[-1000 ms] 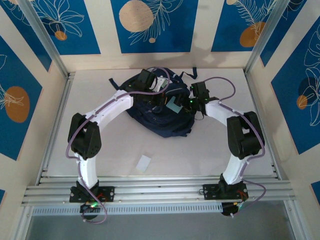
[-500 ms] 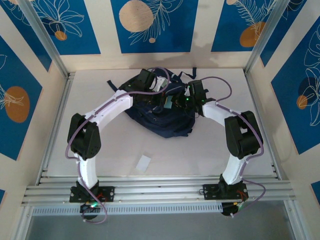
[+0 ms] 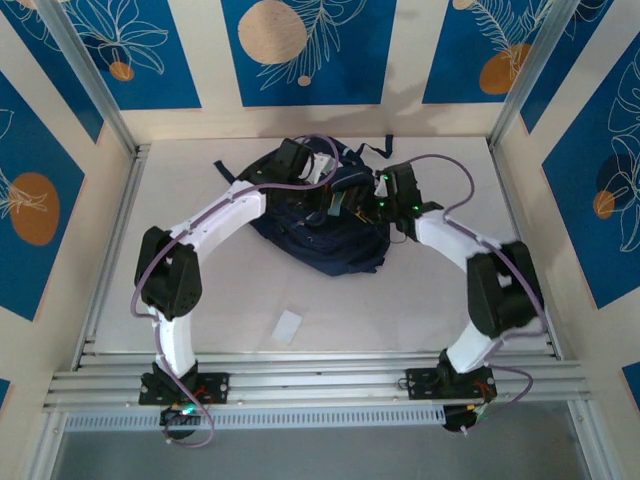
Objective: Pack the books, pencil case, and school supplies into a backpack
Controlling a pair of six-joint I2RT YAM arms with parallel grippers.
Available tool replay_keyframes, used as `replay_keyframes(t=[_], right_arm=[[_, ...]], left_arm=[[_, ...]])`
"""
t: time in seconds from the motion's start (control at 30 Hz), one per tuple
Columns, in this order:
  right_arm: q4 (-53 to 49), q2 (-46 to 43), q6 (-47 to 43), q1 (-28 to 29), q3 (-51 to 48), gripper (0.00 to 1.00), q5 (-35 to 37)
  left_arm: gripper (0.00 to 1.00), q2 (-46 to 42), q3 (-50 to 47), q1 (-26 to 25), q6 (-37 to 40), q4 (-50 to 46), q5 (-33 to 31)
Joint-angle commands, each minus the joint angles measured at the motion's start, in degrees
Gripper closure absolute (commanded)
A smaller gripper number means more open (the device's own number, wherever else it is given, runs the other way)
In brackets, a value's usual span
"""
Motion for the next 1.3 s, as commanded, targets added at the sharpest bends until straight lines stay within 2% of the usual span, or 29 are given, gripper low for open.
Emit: replay_keyframes(t=[0.0,0.13,0.27,0.4,0.63,0.73,1.0,1.17,1.27], right_arm=[[-11.5,-9.2,-9.2,2.3,-1.9,0.37,3.2],[-20.0,-15.1,-15.2,8.5,-4.3,0.18,4.7],[-22.7,-17.3,-18.9,18.4,-7.1,0.00,5.8],[-22.8,-14.8,-18.9,27.8,-7.5,0.01,8.6],[-27.1,-1.7,-1.2,41.6,-0.1,0.00,19.1],[-31.0,5.8,1.8,46.4,5.6,0.00,24.4],[-43.2,22.2,2.2,52.6,22.8,0.00,38.0],[-47.2,29.6,2.3,53.8,27.4,0.00,39.6],[-49.5,30.5,2.2,54.7,28.2,0.01,40.7]], left_arm=[[1.00,-2.5,0.1,0.5,-1.2,6.2,3.6],[1.00,-2.2,0.0,0.8,-1.1,6.3,4.1],[1.00,-2.5,-1.0,1.1,-0.8,6.5,5.1],[1.00,-2.6,-1.9,1.8,-1.1,6.5,7.6],[1.00,-3.5,-2.9,2.6,-0.3,5.2,8.6],[1.00,-3.8,-3.3,2.8,-0.2,5.3,8.9],[1.00,-4.4,-3.6,3.3,-0.1,4.9,10.1],[1.00,-5.3,-4.3,3.7,0.0,5.2,9.7],[1.00,-5.8,-4.9,4.0,0.0,5.6,9.2]])
